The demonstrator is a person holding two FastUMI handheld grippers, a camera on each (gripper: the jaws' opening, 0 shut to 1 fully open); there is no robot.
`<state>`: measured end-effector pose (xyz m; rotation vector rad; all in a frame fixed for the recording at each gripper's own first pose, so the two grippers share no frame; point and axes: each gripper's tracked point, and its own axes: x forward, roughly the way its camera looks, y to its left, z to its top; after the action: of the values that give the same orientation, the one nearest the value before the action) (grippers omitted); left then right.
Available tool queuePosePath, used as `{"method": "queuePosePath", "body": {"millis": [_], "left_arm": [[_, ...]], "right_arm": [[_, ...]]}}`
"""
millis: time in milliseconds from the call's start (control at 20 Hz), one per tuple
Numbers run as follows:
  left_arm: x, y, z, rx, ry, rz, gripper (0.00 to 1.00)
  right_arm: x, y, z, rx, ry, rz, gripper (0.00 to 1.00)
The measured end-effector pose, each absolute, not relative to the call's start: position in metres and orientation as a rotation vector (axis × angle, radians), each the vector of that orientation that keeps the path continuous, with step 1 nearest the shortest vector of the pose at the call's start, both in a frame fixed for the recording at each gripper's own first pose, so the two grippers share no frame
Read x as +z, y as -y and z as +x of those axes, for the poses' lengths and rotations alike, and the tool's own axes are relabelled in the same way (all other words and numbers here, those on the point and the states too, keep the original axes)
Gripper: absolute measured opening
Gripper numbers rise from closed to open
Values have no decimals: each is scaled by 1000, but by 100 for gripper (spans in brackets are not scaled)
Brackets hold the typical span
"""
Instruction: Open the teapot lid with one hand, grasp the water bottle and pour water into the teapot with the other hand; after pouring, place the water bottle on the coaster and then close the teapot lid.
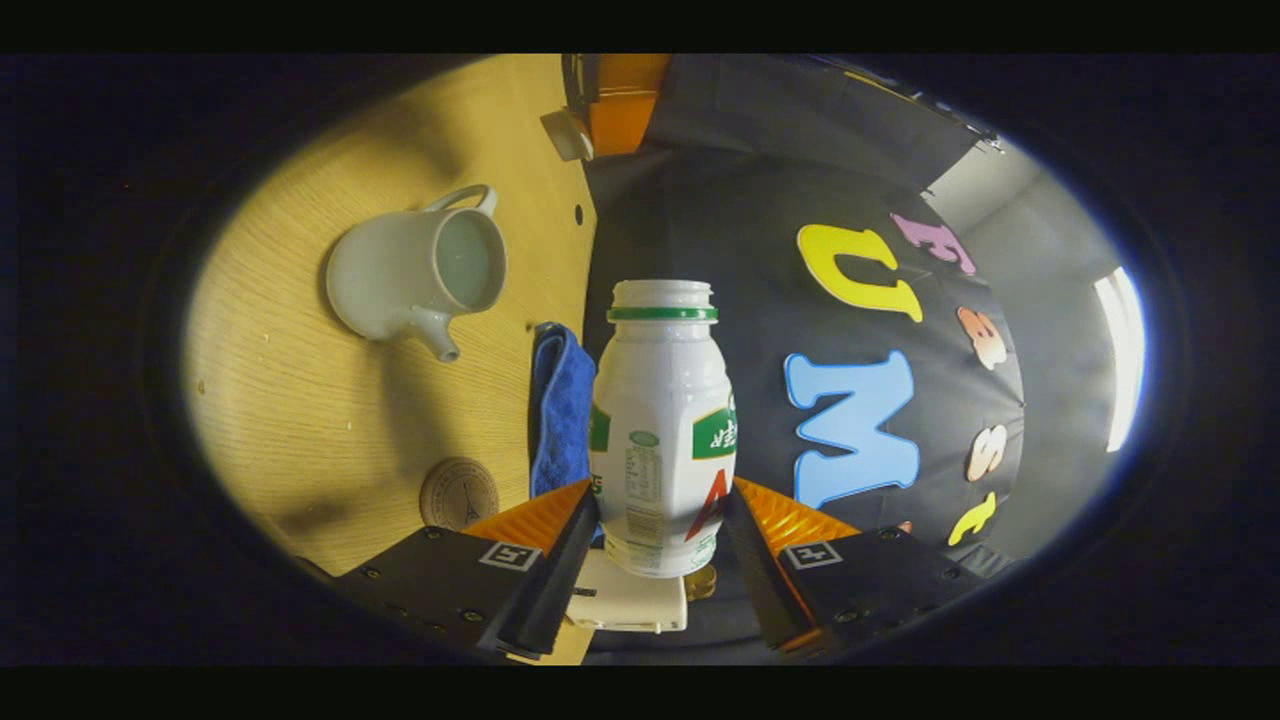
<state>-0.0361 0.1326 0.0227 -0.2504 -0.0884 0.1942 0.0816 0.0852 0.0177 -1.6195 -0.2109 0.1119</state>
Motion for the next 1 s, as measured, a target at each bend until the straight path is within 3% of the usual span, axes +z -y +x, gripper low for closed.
{"method": "queuePosePath", "body": {"millis": [1000], "left_arm": [[20,-135,-35,201,80,-250,16]], "right_arm": [[24,-90,80,163,274,-1799,74]]}}
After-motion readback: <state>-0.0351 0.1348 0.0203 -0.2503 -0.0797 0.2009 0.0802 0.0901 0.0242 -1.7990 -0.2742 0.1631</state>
